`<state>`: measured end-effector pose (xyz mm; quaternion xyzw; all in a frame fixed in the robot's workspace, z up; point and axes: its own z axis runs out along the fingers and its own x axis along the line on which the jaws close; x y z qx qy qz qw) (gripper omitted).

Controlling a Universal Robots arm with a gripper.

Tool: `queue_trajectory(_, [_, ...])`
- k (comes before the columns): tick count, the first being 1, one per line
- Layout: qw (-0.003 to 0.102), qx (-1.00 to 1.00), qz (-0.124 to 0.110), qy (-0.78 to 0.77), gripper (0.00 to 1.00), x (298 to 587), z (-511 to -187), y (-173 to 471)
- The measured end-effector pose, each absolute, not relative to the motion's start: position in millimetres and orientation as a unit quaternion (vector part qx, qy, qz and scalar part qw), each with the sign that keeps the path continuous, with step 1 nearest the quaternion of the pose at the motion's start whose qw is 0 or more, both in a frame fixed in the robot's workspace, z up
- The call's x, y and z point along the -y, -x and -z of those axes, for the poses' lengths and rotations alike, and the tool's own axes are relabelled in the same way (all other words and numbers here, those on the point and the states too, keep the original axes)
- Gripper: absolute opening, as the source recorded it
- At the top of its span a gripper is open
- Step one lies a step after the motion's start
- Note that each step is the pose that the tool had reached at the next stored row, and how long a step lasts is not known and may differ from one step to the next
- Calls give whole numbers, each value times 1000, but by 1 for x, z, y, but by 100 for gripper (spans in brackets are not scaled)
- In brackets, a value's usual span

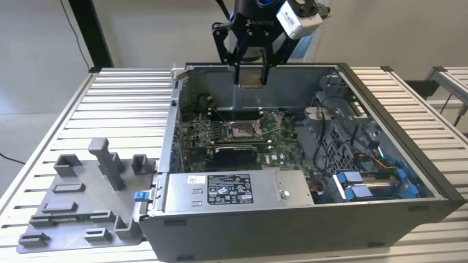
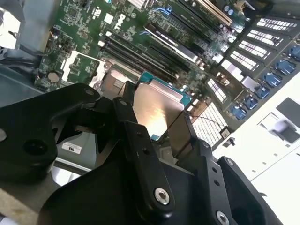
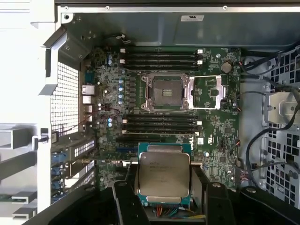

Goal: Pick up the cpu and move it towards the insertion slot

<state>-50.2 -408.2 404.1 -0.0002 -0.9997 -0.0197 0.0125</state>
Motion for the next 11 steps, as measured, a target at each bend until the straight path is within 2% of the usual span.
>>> queue_trajectory(11, [13, 1000, 20, 0, 0, 400, -404, 50])
